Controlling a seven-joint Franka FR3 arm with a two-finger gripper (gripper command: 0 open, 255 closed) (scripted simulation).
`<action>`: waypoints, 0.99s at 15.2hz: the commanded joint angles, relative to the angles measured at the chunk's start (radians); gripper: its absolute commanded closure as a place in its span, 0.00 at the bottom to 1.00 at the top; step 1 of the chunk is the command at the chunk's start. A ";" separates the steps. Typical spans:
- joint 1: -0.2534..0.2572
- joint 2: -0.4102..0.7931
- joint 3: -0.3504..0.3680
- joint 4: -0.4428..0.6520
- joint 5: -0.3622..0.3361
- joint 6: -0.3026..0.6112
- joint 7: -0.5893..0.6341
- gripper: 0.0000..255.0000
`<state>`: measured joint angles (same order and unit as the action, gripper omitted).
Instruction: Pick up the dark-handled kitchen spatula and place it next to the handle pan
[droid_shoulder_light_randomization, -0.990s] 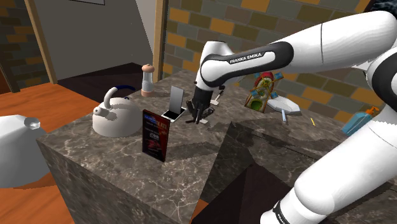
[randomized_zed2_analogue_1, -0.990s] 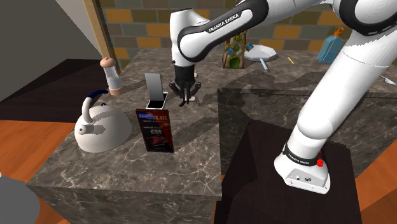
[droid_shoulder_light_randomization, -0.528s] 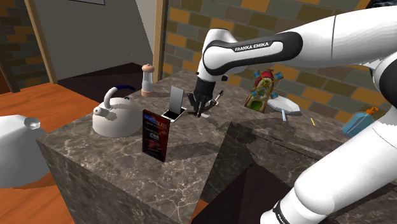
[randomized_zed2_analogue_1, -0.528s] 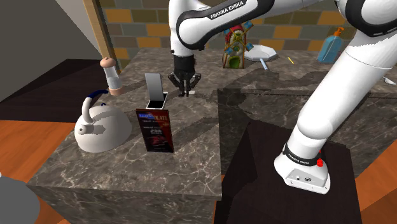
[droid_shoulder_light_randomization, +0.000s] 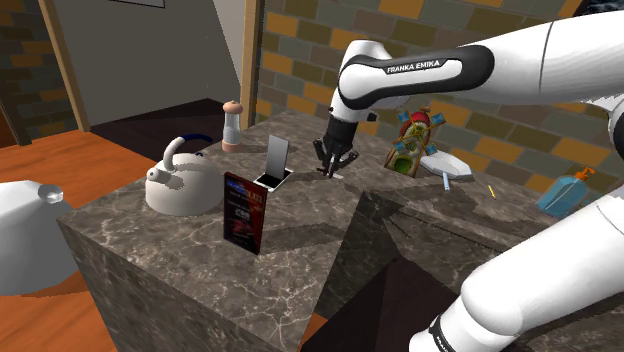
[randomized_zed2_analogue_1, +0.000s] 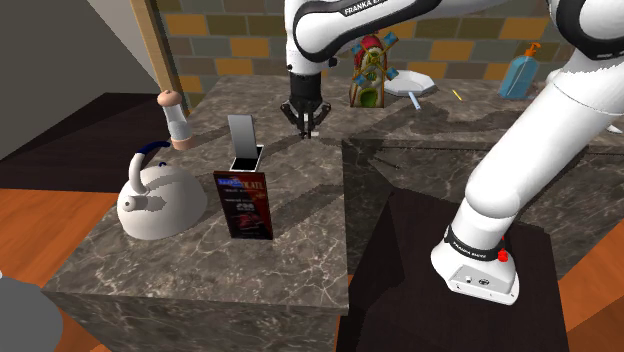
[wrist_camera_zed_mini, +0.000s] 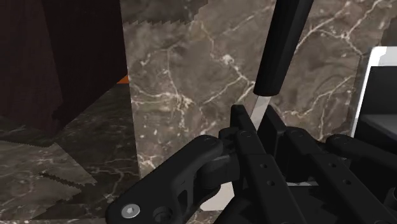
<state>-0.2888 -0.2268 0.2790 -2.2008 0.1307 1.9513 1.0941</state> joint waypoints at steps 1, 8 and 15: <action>-0.015 -0.047 -0.030 -0.046 0.004 -0.005 -0.051 1.00; -0.083 -0.127 -0.149 -0.125 -0.027 -0.019 -0.224 1.00; -0.159 -0.152 -0.272 -0.149 -0.082 -0.031 -0.393 1.00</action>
<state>-0.4356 -0.3819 0.0267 -2.3524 0.0584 1.9210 0.7289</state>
